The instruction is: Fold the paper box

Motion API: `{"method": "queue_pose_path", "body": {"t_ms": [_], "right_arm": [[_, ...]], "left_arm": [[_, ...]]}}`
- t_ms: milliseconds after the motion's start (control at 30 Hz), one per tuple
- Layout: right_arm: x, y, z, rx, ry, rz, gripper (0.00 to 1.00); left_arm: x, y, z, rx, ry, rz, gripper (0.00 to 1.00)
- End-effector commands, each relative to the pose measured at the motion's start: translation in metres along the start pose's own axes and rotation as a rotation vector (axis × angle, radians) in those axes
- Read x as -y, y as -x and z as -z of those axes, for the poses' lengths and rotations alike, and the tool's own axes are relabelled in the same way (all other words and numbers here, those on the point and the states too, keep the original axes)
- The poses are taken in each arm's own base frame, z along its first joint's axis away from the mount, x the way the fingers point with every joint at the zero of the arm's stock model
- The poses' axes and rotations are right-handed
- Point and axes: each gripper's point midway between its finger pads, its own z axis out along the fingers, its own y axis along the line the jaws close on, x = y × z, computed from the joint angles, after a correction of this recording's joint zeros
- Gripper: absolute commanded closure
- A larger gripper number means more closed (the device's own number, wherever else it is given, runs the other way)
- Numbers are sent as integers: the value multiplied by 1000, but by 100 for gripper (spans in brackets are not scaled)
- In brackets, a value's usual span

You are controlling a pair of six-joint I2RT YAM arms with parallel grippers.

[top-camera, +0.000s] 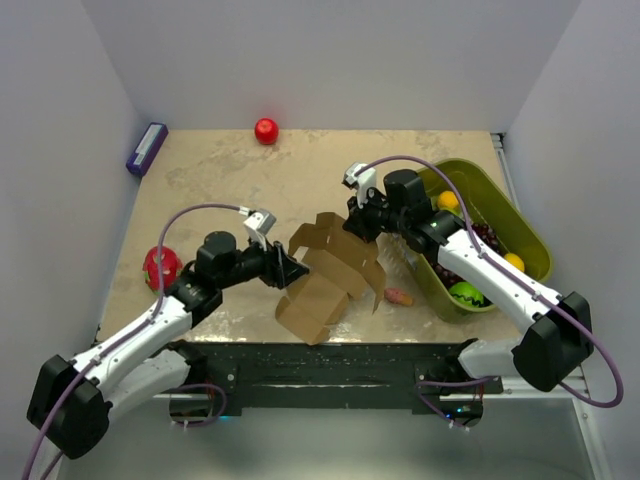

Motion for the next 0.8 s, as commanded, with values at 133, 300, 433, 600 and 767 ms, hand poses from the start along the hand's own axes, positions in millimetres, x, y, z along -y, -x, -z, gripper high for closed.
{"method": "queue_pose_path", "body": {"t_ms": [133,300,433,600,767], "right_arm": [[1,11,-3,40,2,35,100],[-1,1,-16,36,24,21,100],[0,-9,-26,11,34,11,100],[2,-22,-36,-11,38,7,100],[11,-27,-41,-22,-12,2,100]], "left_arm": [[6,14,-41,42,-46,-54,41],[-14,13,-56,39,31,-93,41],[-46,11,-64,26,172,-123,42],[-71,-2,-78,-30,259,-113,46],[-78,-22,-95,-86,235,-89,48]]}}
